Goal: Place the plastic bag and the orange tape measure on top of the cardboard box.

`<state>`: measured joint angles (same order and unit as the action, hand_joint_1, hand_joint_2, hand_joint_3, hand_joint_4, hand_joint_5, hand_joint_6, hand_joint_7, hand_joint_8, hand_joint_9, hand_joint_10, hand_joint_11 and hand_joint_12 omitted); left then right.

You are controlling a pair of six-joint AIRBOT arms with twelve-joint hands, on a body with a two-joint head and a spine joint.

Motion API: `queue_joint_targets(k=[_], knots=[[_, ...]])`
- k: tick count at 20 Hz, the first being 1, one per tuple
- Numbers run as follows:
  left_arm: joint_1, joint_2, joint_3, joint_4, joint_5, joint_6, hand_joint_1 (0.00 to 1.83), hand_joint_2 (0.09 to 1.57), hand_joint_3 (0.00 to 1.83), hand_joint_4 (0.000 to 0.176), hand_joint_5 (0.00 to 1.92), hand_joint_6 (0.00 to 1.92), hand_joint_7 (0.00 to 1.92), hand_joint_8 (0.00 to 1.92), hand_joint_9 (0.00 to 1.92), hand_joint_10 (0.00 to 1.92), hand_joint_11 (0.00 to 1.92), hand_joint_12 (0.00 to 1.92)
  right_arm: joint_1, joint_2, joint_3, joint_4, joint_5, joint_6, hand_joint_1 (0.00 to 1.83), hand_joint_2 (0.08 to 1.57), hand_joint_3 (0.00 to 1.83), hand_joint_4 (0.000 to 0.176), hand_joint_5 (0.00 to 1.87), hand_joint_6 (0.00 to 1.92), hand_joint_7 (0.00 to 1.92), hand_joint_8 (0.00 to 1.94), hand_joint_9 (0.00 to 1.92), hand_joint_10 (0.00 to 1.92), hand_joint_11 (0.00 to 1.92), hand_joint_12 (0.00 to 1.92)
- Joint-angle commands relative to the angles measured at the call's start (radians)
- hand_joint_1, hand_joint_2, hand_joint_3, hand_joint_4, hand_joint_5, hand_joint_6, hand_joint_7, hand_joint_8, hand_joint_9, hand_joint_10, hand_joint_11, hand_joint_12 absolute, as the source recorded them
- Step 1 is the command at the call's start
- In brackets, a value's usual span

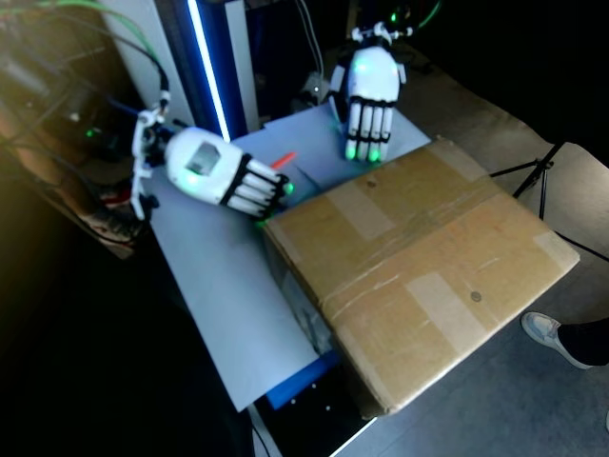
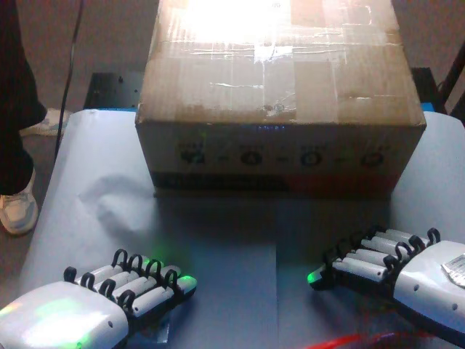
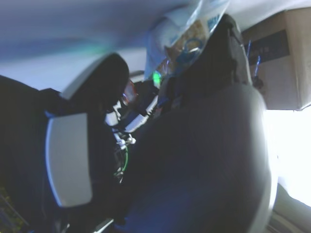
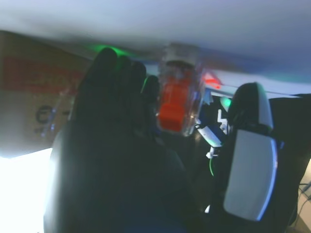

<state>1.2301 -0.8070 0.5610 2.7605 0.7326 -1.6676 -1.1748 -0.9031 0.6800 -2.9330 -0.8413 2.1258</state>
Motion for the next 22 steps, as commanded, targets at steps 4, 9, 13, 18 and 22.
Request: queue_joint_targets(k=[4, 9, 13, 18, 22], knots=[[0.005, -0.009, -0.002, -0.008, 0.011, -0.008, 0.82, 1.34, 0.52, 0.0, 0.0, 0.81, 0.0, 0.0, 0.0, 0.0, 0.0, 0.0, 0.009, -0.005, 0.002, -0.019, -0.075, 0.006, 1.32, 1.24, 0.0, 0.0, 0.82, 1.32, 0.61, 1.41, 0.62, 1.54, 0.59, 1.63], [0.01, 0.014, -0.006, -0.009, 0.034, -0.017, 1.22, 1.45, 0.0, 0.0, 0.39, 1.83, 0.38, 1.84, 0.39, 1.92, 0.0, 1.92, 0.029, 0.008, -0.003, -0.022, -0.076, 0.006, 1.48, 1.24, 0.0, 0.0, 0.64, 1.44, 0.6, 1.47, 0.7, 1.44, 0.57, 1.74], [0.014, 0.01, 0.015, -0.032, 0.053, -0.017, 1.22, 1.47, 0.0, 0.0, 0.3, 1.85, 0.44, 1.92, 0.31, 1.92, 0.0, 1.92, 0.053, 0.027, -0.011, -0.04, -0.086, 0.007, 1.48, 1.23, 0.0, 0.0, 0.67, 1.43, 0.64, 1.38, 0.75, 1.37, 0.58, 1.72], [0.006, 0.004, 0.051, -0.017, 0.093, -0.042, 1.22, 1.46, 0.0, 0.0, 0.38, 1.92, 0.4, 1.81, 0.3, 1.9, 0.0, 1.92, 0.065, 0.055, -0.018, -0.05, -0.12, 0.008, 1.48, 1.2, 0.0, 0.0, 0.71, 1.3, 0.7, 1.28, 0.81, 1.32, 0.65, 1.71], [-0.007, 0.049, 0.068, 0.103, 0.189, -0.253, 1.23, 1.45, 0.0, 0.0, 0.35, 1.92, 0.43, 1.83, 0.35, 1.82, 0.0, 1.92, 0.083, 0.103, -0.04, -0.069, -0.172, 0.009, 1.49, 1.19, 0.0, 0.0, 0.71, 1.31, 0.72, 1.26, 0.84, 1.31, 0.61, 1.7]])
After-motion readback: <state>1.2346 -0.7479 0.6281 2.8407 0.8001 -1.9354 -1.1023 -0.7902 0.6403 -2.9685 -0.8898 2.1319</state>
